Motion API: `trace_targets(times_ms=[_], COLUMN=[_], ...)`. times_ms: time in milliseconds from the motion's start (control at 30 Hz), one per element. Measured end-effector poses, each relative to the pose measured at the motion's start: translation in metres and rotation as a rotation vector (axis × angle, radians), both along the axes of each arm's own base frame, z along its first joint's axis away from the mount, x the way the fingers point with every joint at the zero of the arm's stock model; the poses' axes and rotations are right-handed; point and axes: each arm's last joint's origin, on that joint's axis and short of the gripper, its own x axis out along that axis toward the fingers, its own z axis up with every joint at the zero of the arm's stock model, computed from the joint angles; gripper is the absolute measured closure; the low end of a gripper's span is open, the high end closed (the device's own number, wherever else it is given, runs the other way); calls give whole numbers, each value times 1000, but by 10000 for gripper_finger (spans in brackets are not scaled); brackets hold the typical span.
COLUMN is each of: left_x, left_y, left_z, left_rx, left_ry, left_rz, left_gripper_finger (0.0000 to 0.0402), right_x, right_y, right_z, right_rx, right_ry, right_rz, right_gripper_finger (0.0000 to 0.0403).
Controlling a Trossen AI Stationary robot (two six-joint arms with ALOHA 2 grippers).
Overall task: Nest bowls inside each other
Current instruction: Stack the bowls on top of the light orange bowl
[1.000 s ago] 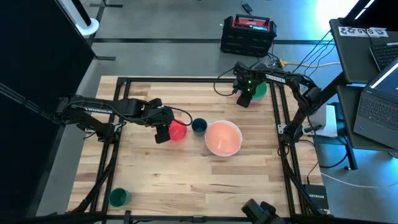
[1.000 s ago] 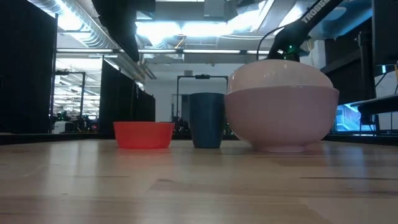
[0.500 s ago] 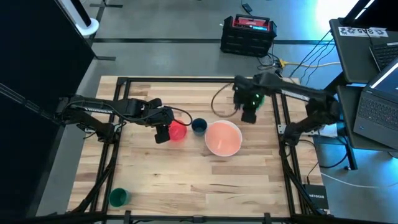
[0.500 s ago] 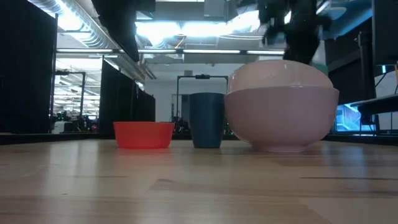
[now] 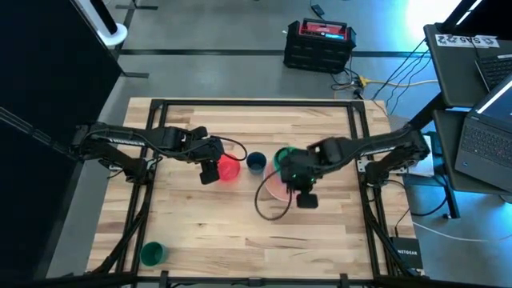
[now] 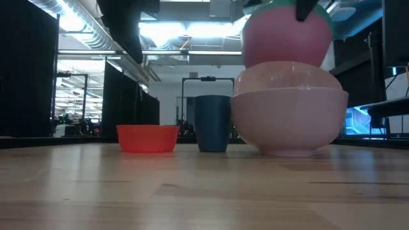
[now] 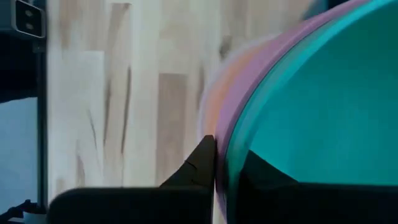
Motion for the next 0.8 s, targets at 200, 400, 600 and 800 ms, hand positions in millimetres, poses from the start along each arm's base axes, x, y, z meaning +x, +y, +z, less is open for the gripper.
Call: trace_targets(times_ms=[200, 400, 600, 800], left_x=[-2, -5, -5, -5], left_y=[0, 0, 0, 0], left_z=[-1, -2, -2, -2], left_rx=[-7, -14, -16, -16], left_ry=[16, 39, 37, 37], left_rz=[19, 39, 43, 43], left_gripper_finger=[222, 222, 222, 222], right_x=[16, 28, 28, 16], right_y=[12, 21, 18, 6], right_z=[-7, -16, -15, -16], right_rx=[7, 10, -14, -124], right_ry=[28, 51, 45, 155], right_rz=[43, 77, 88, 53], right_gripper_finger=[403, 403, 403, 403])
